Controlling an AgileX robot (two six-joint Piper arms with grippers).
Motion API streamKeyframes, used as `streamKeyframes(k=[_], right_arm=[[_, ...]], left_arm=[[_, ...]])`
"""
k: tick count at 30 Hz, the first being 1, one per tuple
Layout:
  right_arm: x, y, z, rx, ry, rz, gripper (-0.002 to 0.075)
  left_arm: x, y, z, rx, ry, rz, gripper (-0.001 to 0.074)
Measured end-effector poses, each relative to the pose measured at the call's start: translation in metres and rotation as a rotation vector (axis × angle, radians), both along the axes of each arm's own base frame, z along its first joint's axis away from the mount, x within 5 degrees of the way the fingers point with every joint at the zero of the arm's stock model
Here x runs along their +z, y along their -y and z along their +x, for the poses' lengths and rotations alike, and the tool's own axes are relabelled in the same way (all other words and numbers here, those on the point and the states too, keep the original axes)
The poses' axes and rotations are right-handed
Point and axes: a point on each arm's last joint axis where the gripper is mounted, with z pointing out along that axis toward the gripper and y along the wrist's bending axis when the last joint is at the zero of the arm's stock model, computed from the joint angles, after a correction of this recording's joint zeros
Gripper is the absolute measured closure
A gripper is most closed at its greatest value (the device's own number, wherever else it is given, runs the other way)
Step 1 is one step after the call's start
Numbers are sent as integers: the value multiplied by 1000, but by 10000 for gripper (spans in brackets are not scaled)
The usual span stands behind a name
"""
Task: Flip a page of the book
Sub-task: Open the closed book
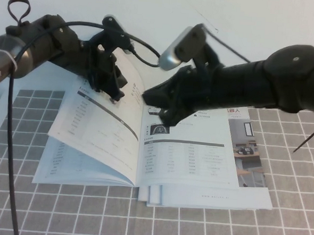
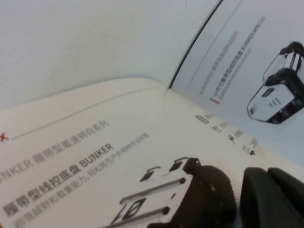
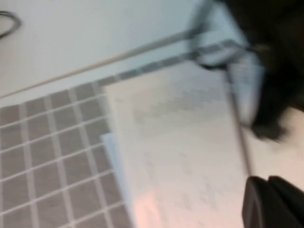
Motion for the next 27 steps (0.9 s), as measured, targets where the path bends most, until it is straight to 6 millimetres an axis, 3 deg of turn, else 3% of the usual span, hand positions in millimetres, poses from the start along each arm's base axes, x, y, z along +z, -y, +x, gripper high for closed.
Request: streamKeyframes(k=[4, 9, 14, 19, 24, 27], right_arm=[[-15, 22, 20, -108, -54, -37, 727], [-64, 41, 45, -174, -160, -98, 727], [-105, 52, 56, -207, -249, -149, 727], [-136, 57, 60, -226, -331, -185, 727], [-138, 59, 56, -190, -372, -185, 727], [-116, 60, 54, -180, -335, -166, 727]], left_arm=[[-6, -10, 1, 14, -41, 25, 739], [-37, -17, 4, 30, -163, 54, 739], [-80, -26, 8, 44, -291, 74, 739], [-92, -32, 9, 70, -330, 60, 739], [-87, -31, 9, 74, -328, 41, 739], [-70, -29, 6, 72, -313, 11, 739]])
